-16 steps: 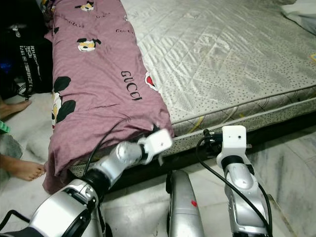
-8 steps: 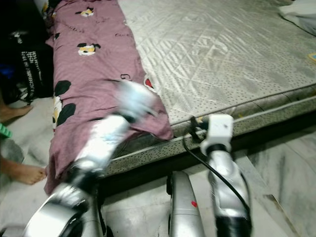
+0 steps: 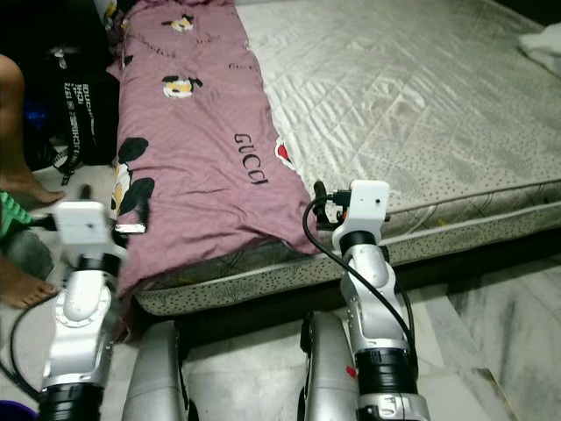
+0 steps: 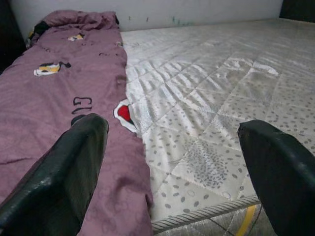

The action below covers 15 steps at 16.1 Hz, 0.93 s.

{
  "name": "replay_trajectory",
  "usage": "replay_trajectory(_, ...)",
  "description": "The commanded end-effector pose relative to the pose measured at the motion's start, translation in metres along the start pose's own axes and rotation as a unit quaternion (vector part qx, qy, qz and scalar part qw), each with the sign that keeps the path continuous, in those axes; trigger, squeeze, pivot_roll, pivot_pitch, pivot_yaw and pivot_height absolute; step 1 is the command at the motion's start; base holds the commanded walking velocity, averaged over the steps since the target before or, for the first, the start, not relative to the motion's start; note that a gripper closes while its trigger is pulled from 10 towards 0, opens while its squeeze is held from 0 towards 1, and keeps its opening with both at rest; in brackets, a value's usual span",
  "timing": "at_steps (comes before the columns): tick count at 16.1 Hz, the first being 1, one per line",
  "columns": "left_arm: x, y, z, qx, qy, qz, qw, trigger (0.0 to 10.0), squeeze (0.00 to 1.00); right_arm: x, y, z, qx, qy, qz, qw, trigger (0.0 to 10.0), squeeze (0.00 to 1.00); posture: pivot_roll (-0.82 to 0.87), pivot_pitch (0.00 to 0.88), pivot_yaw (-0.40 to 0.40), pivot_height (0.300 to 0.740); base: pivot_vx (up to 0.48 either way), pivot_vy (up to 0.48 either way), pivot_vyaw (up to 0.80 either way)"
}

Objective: Clean up the room

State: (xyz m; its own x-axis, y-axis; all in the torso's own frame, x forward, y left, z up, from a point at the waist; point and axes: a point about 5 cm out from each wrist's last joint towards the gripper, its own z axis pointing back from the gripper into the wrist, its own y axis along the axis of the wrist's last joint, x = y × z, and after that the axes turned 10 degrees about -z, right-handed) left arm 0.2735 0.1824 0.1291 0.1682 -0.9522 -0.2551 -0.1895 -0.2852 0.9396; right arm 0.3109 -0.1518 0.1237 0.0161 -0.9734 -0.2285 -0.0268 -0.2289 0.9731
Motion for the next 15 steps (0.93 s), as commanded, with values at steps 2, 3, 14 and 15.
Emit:
replay_trajectory(2, 0.0, -0.002, 0.011, -0.008, -0.004, -0.027, 1.0, 10.0, 0.0, 0.006, -0.011, 0.009, -0.013, -0.006, -0.011, 1.0, 10.0, 0.0, 0.05, 0.0, -0.003, 0.53, 0.0, 0.0, 0.0)
replay_trajectory(3, 0.001, -0.007, 0.015, -0.031, -0.009, -0.018, 0.999, 10.0, 0.0, 0.009, -0.014, 0.012, -0.017, -0.014, -0.018, 1.0, 10.0, 0.0, 0.05, 0.0, 0.002, 0.53, 0.0, 0.0, 0.0)
replay_trajectory(14, 0.018, -0.001, 0.013, -0.032, -0.044, 0.004, 0.999, 10.0, 0.0, 0.004, -0.004, 0.008, 0.007, -0.011, -0.05, 0.999, 10.0, 0.0, 0.03, 0.0, 0.02, 0.635, 0.0, 0.0, 0.0)
replay_trajectory(15, 0.022, -0.001, 0.014, -0.032, -0.049, 0.003, 0.998, 10.0, 0.0, 0.004, -0.006, 0.008, 0.005, -0.013, -0.049, 0.999, 10.0, 0.0, 0.03, 0.0, 0.018, 0.644, 0.0, 0.0, 0.0)
